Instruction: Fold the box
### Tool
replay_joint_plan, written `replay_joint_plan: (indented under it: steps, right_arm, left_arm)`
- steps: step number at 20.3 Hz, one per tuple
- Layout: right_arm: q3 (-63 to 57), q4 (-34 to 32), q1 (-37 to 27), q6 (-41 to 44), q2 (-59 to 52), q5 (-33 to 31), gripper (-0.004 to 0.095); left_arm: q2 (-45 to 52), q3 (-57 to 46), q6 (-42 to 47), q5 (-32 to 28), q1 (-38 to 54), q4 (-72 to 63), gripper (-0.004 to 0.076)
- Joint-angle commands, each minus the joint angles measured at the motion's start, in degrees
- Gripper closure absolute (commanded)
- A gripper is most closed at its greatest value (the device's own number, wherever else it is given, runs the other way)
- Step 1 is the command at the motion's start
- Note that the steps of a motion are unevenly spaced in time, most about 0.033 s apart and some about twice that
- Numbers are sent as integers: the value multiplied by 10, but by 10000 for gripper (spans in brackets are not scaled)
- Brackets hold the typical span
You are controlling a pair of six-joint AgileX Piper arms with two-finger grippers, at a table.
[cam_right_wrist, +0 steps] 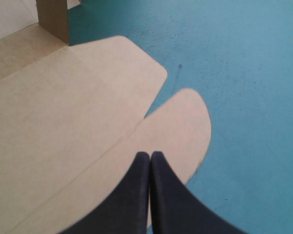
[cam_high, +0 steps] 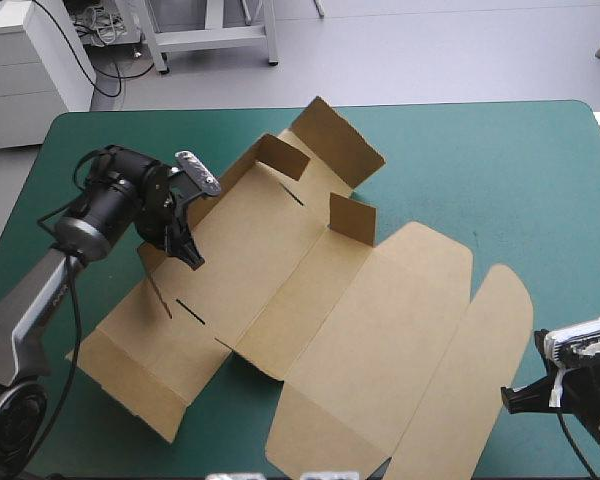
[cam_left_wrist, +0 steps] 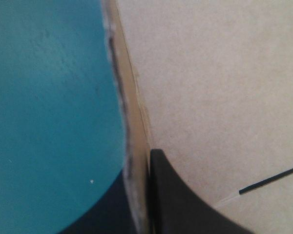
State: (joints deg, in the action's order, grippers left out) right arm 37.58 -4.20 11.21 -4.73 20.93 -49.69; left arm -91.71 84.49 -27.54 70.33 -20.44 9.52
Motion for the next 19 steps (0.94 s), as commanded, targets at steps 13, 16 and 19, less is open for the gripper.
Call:
replay_joint_plan:
  steps: [13, 16, 19]
  right_arm:
    - [14, -19, -1, -44, 5, 45, 929]
    - [14, -12, -1, -46, 5, 41, 929]
    - [14, -9, -1, -47, 5, 30, 929]
  left_arm:
    - [-20, -8, 27, -268, -182, 324, 732]
    - [-6, -53, 101, -285, -227, 426, 732]
    - [18, -114, 179, -289, -268, 524, 732]
